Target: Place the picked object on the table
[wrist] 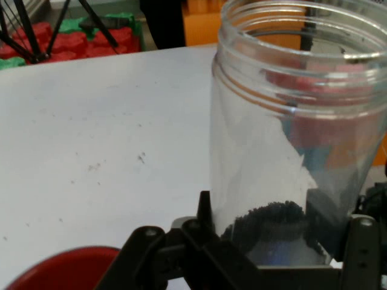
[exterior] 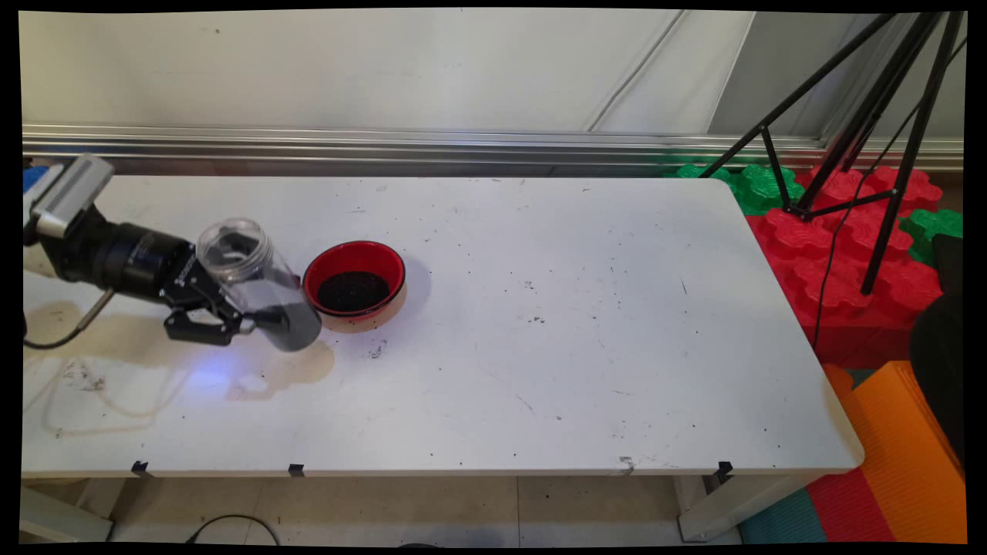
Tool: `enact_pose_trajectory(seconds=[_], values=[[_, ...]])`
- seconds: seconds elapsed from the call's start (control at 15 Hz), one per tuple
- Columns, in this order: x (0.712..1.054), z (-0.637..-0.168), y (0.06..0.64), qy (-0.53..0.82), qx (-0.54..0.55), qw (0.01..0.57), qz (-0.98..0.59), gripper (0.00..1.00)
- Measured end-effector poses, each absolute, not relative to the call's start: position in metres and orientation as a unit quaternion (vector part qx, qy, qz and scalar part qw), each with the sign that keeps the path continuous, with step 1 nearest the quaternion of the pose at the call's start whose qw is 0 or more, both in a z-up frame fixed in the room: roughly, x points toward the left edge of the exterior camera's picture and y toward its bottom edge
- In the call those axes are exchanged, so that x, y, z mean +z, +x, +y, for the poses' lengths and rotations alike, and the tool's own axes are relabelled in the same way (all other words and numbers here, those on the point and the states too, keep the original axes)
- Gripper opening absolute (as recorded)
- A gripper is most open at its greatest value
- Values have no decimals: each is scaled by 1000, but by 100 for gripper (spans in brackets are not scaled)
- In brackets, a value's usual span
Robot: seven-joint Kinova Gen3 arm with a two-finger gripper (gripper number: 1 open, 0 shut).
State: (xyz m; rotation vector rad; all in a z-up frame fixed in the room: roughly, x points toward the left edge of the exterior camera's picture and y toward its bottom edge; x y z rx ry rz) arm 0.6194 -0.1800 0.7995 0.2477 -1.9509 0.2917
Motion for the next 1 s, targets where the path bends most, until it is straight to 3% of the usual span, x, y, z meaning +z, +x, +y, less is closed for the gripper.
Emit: enact_pose_trajectory(seconds=[1.0], values=[[742, -161, 620, 133, 87, 526, -836, 0]])
